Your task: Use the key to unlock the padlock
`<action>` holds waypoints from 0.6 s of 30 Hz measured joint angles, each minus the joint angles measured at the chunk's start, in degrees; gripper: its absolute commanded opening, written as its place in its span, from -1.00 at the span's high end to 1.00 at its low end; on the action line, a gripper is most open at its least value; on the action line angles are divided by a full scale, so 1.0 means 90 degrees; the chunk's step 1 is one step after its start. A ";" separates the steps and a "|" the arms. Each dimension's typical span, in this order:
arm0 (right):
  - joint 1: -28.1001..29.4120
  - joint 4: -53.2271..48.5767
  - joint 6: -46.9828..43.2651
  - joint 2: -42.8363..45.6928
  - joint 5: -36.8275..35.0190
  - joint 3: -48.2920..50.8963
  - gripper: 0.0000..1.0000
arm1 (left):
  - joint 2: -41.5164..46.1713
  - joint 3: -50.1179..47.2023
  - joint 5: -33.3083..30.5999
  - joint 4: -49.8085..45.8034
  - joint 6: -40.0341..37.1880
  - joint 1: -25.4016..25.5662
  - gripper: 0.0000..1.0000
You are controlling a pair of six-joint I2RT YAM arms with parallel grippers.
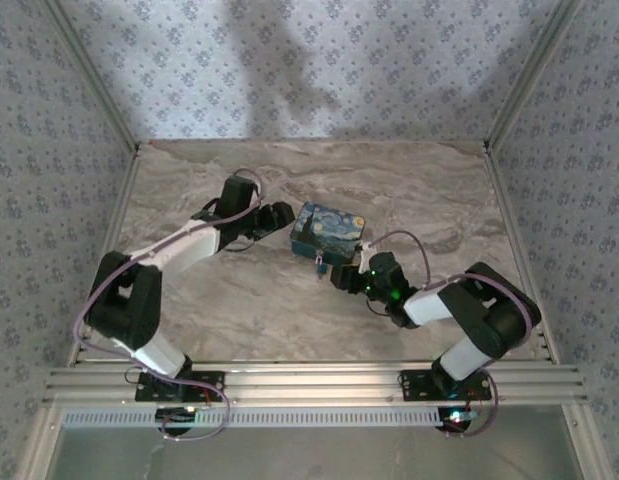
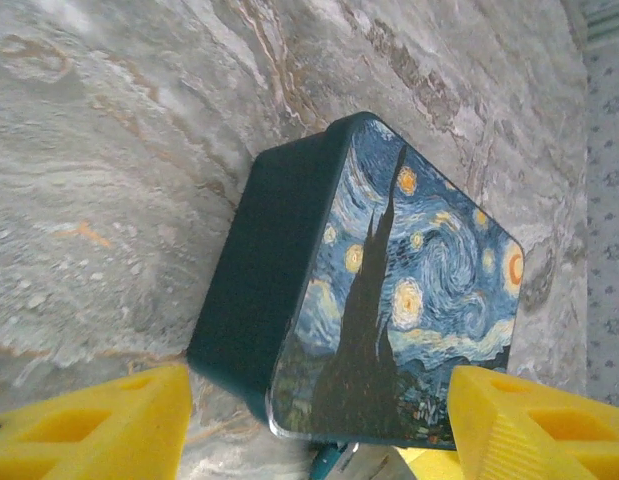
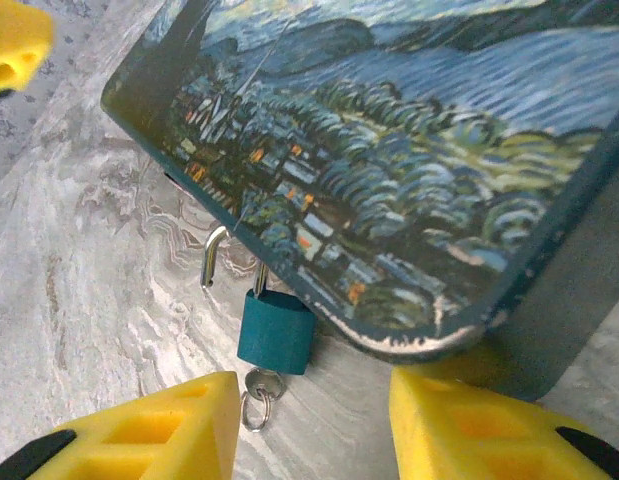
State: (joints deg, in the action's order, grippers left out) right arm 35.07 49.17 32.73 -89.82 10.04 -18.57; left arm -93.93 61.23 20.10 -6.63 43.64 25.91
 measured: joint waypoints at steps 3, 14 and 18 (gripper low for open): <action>-0.0209 -0.0095 -0.0017 0.0017 0.0216 -0.0068 0.07 | -0.0529 0.0352 0.0180 -0.0151 -0.0257 0.0053 -0.32; -0.0843 -0.0194 -0.0192 -0.0299 0.0945 -0.0571 -0.11 | -0.1183 0.0668 0.0075 -0.0512 -0.0580 0.0423 -0.16; -0.1090 -0.0066 -0.0236 -0.0743 0.1314 -0.0865 -0.14 | -0.1086 0.0440 -0.0085 -0.0199 -0.0529 0.0544 -0.16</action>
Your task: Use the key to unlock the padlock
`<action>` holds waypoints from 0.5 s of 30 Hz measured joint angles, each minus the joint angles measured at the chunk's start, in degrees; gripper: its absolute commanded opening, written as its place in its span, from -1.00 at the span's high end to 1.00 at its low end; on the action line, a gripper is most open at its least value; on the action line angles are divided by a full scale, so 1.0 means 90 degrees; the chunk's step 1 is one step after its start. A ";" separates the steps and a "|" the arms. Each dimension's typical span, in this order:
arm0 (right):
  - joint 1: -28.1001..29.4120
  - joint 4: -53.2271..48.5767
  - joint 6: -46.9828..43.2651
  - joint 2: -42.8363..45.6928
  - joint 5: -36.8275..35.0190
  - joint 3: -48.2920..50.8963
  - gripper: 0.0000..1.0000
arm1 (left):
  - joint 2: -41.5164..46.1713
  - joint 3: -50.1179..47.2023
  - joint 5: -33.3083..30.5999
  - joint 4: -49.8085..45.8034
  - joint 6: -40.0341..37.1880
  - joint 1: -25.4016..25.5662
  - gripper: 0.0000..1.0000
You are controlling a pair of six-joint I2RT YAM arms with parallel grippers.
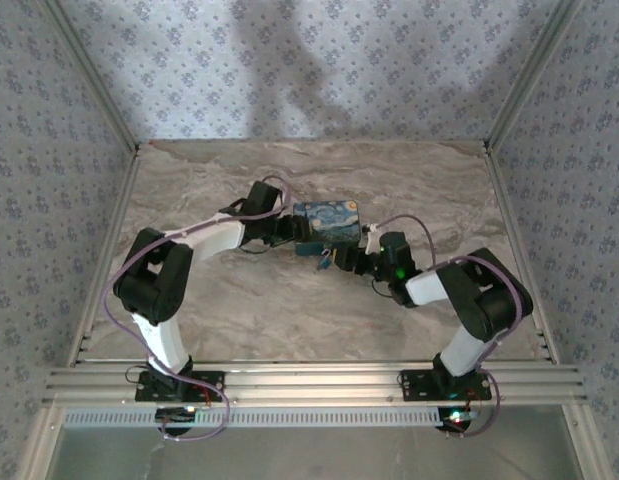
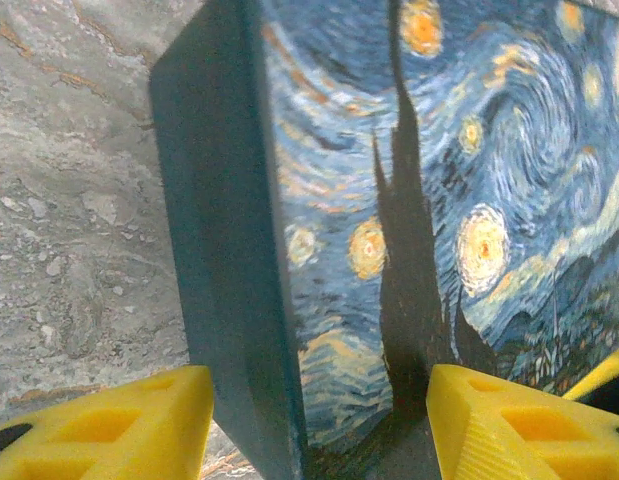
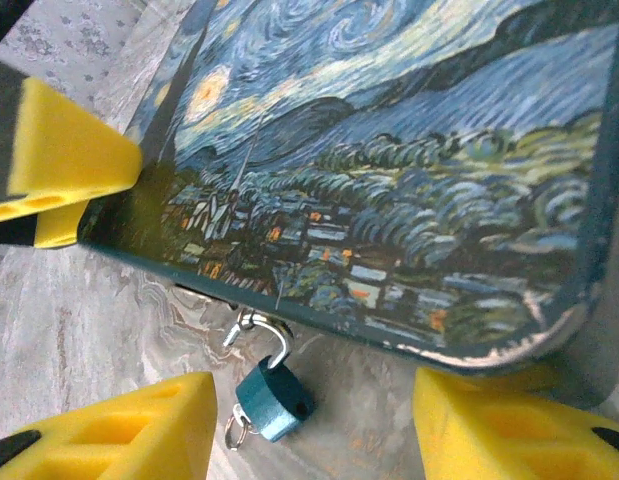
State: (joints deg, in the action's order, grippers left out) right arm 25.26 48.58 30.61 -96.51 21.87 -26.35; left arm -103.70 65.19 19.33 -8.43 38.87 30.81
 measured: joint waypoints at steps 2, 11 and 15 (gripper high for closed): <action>-0.0068 0.0078 0.0000 -0.0160 0.0124 -0.0092 -0.15 | 0.0117 -0.0185 -0.0102 0.0160 0.0070 0.0063 -0.16; -0.0102 0.0260 0.0007 -0.0163 0.0483 0.0104 -0.26 | 0.0238 -0.0362 -0.0219 0.0306 0.0192 0.0163 -0.16; -0.0102 0.0483 0.0107 -0.0306 0.0653 0.0083 -0.26 | 0.0240 -0.0364 -0.0223 0.0306 0.0194 0.0163 -0.16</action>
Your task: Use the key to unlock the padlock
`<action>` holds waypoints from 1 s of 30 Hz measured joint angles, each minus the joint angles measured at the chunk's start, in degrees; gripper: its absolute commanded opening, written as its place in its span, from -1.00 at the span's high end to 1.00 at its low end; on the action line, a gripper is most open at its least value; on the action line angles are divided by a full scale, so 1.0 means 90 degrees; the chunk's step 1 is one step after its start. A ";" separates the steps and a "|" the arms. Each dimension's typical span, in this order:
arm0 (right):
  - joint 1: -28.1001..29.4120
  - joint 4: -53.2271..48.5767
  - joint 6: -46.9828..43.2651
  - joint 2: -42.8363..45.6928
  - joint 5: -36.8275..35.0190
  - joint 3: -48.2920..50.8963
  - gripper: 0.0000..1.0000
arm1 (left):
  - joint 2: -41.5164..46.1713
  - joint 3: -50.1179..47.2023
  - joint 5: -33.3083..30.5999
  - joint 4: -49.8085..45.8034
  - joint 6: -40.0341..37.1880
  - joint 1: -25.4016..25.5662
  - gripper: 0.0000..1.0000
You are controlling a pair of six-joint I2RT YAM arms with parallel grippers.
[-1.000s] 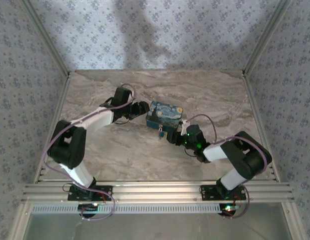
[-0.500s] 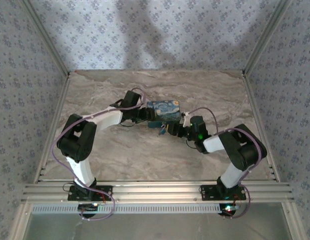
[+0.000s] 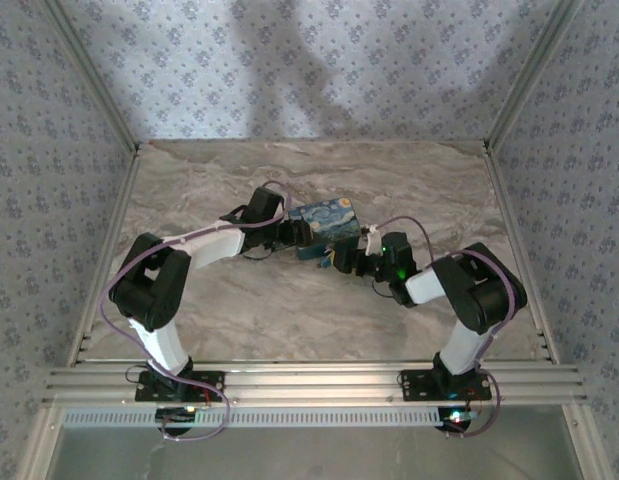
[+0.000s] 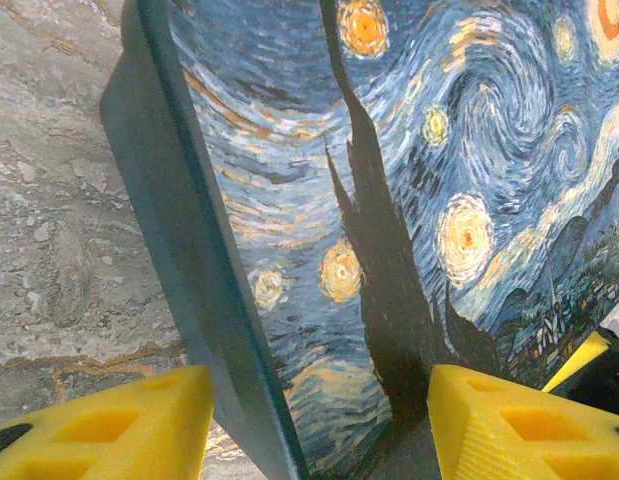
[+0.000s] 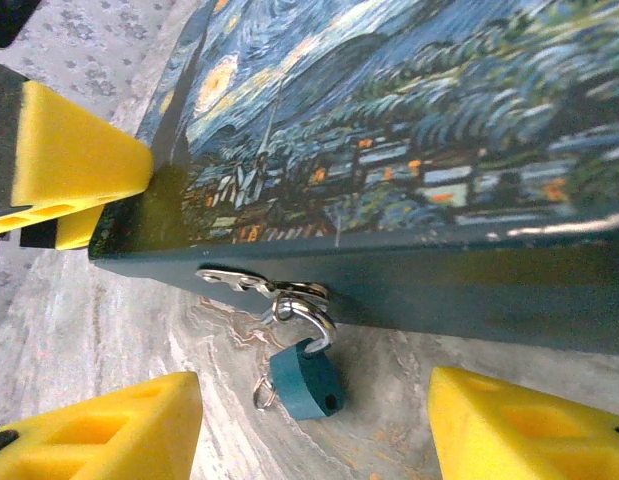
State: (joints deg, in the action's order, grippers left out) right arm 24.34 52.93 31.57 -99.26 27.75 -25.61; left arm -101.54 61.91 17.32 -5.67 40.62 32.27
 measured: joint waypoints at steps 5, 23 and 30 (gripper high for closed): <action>0.0053 0.0250 0.0129 -0.0442 0.0172 -0.0250 -0.24 | 0.0019 -0.0027 -0.0015 0.0019 0.0063 0.0002 -0.16; 0.0182 0.0682 0.0401 -0.0962 0.0495 -0.0559 0.26 | 0.0022 -0.0027 -0.0027 0.0017 0.0112 0.0007 -0.14; 0.0172 0.0748 0.0398 -0.0962 0.0493 -0.0481 0.46 | 0.0029 -0.0034 -0.0044 0.0019 0.0112 0.0007 -0.14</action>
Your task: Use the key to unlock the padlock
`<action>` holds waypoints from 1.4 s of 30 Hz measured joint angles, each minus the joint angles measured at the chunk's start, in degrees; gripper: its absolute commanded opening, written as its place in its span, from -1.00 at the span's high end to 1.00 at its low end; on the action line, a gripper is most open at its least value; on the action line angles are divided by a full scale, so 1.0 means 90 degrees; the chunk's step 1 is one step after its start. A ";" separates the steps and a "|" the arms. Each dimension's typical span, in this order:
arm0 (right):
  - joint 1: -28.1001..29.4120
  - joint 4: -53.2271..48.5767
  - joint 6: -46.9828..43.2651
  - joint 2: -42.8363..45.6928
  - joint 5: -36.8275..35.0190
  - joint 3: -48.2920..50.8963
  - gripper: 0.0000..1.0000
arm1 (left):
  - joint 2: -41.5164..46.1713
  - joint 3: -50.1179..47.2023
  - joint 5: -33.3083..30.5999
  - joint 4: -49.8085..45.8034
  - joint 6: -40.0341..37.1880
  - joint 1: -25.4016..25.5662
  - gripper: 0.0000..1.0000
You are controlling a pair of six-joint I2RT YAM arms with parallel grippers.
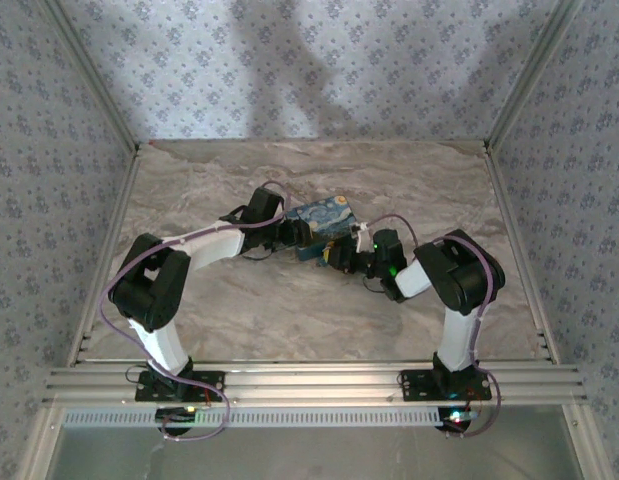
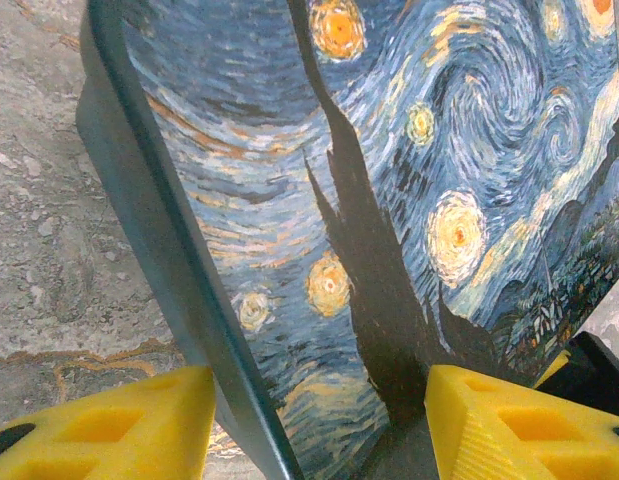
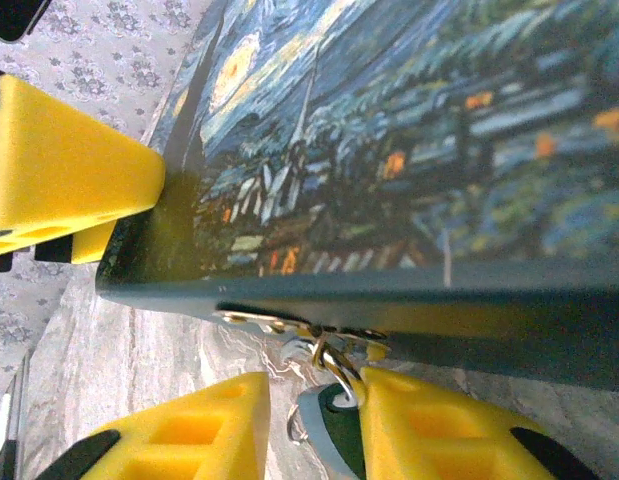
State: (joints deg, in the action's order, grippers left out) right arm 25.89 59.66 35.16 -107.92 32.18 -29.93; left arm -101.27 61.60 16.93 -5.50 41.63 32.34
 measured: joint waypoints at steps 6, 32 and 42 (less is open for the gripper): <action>-0.0017 -0.0019 -0.0005 0.0000 -0.0039 0.0024 0.67 | 0.0005 -0.0012 -0.0007 0.0015 0.0000 0.0005 -0.14; -0.0323 0.0612 0.0840 0.0000 -0.0391 0.0379 1.00 | 0.0117 -0.0274 -0.0124 0.0350 0.0070 0.0034 -0.14; -0.0610 0.0639 0.0976 0.0709 -0.0884 0.0984 1.00 | 0.0284 -0.0376 -0.0163 0.0219 0.0117 0.0039 -0.32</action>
State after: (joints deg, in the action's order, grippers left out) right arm 20.40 65.41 43.94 -101.54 24.23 -21.08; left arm -98.72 58.22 15.46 -3.53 42.68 32.69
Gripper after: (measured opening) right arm 0.066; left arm 0.637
